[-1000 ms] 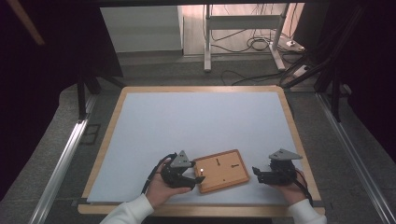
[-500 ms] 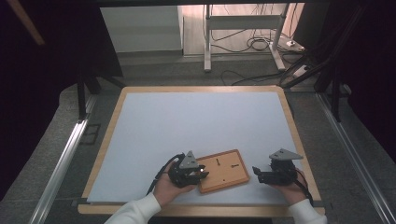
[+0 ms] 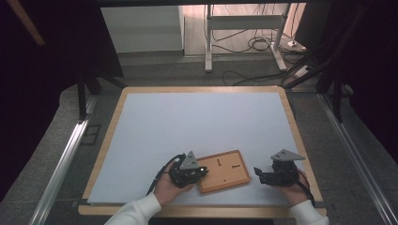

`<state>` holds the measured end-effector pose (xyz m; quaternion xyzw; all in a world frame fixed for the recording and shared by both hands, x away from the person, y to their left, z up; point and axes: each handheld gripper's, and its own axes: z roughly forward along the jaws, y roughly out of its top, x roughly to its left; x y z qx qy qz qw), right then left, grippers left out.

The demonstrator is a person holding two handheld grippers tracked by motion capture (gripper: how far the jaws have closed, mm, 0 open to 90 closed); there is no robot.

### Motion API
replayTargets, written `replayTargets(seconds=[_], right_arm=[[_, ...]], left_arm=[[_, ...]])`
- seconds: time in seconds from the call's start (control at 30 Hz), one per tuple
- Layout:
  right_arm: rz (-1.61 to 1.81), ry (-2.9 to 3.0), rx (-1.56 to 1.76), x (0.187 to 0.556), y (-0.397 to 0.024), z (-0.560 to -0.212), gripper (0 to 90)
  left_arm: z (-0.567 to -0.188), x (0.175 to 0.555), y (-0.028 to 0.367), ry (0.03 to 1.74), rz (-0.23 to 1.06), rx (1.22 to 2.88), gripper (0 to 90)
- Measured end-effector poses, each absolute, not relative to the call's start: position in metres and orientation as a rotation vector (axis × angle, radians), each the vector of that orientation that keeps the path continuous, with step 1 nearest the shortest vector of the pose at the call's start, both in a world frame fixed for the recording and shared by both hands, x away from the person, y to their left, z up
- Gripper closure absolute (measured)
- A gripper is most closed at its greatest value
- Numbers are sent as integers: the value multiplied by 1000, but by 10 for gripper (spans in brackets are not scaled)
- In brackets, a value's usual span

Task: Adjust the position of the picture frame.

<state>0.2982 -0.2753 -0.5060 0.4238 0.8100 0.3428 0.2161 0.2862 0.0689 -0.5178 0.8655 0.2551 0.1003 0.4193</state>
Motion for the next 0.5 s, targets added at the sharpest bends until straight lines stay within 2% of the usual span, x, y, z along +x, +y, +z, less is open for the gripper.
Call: replayTargets(seconds=[0.5], right_arm=[[948,2245,1176,298,-276,-506,146]], left_arm=[[-506,306,92,668,241,2127,838]])
